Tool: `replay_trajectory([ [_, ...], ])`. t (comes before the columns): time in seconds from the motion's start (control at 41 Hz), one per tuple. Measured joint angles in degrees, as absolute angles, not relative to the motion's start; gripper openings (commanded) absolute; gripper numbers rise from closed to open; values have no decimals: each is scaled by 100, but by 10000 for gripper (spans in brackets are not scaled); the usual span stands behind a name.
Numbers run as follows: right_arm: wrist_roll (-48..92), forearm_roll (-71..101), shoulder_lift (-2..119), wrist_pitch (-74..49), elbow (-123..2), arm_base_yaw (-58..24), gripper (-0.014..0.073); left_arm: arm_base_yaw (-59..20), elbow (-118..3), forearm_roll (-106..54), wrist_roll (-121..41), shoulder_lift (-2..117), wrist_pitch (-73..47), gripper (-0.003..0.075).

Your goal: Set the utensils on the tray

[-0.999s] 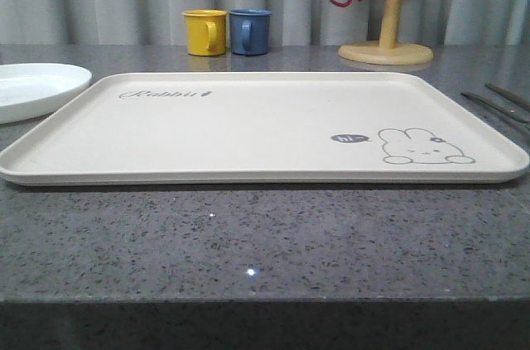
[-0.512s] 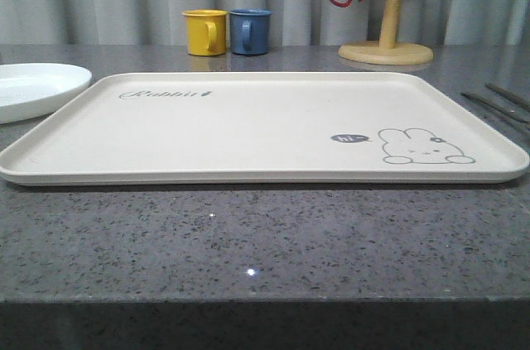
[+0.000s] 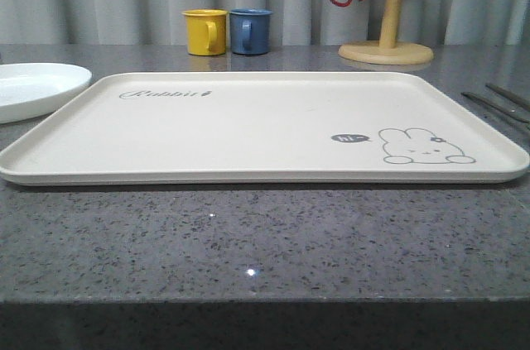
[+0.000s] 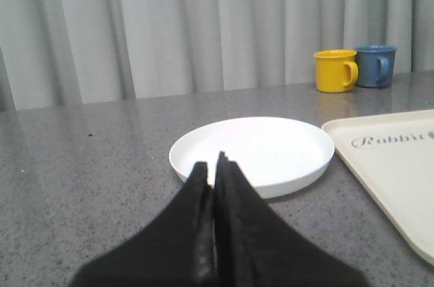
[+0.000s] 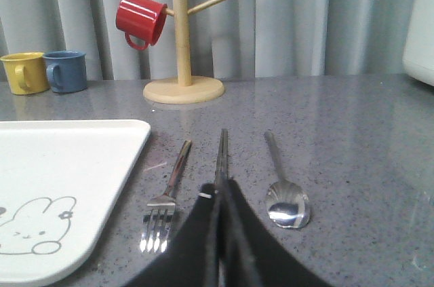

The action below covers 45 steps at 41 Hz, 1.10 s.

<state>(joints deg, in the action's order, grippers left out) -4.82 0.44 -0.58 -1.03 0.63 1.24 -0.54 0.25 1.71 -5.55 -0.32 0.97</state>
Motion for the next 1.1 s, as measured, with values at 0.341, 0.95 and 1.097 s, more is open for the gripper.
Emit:
replay_trajectory([
  [0.341,-482,44,-58,-1496,-1572,124,-68,-54,-1432,171,-555,-32,-627,-18],
  [0.95,-482,-43,2424,-3760,-3506,124,-68,-54,-3710,171,-555,2244,-3601,-18],
  [1.097,-482,-52,2874,-3794,-3506,124,-68,-54,-3710,171,-555,2529,-3628,-18],
])
